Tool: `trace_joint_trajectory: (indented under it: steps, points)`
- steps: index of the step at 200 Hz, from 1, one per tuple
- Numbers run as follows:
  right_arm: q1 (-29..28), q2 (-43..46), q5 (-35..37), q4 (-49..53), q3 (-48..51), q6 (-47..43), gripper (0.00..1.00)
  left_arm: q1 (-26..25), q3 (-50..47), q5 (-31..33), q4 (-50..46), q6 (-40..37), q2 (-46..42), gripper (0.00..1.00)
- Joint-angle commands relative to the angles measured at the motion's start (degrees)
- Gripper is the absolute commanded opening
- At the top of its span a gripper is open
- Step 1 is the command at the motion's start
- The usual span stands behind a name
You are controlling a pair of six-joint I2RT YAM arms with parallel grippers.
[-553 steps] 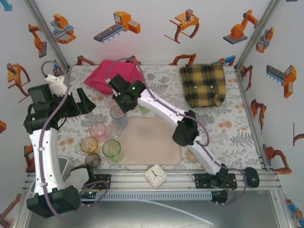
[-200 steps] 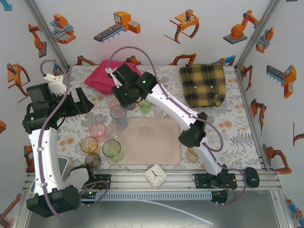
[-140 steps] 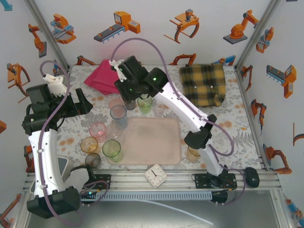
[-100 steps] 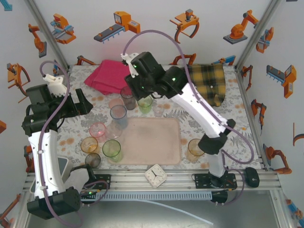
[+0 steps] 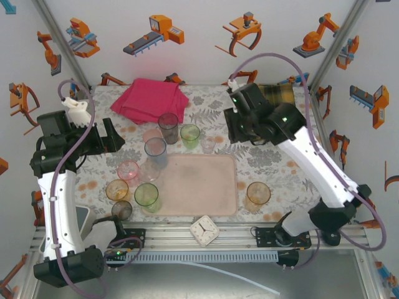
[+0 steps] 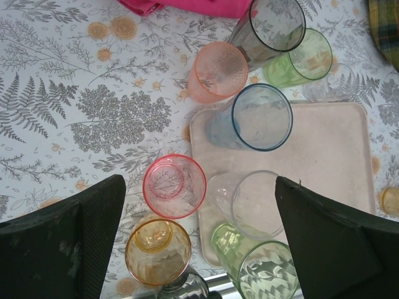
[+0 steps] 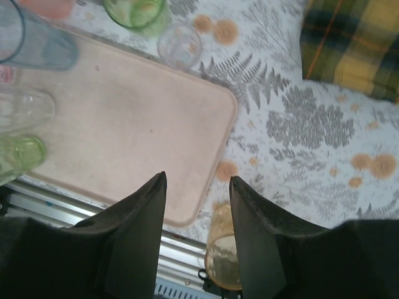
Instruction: Place the glasses into the tray
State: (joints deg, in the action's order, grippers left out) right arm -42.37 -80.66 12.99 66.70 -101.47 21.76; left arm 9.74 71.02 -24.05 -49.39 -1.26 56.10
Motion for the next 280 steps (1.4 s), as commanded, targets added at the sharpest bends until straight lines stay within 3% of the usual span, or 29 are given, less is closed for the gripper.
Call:
trace_joint_trajectory:
  steps: [1,35,106,177,280]
  points:
    - [1.9,5.4,-0.2,-0.3,6.2,4.6,0.44,-0.7,0.8,-1.2,-1.1,-1.0,-0.7,0.97]
    - [5.7,10.6,-2.5,0.1,12.1,6.5,0.44,-1.3,0.7,-1.3,-0.9,-0.6,-1.3,0.97]
    - [10.1,13.2,-5.2,7.1,13.3,6.9,0.44,-1.9,1.5,-1.5,-0.9,-1.6,-1.0,0.97]
    - [18.2,15.2,-9.9,10.5,15.0,4.5,0.44,-2.4,2.7,-0.7,-1.1,-1.4,-1.9,0.97]
    - [19.2,21.8,-11.0,11.6,20.5,7.7,0.46,-4.0,5.1,-3.8,-0.4,1.3,1.4,0.97]
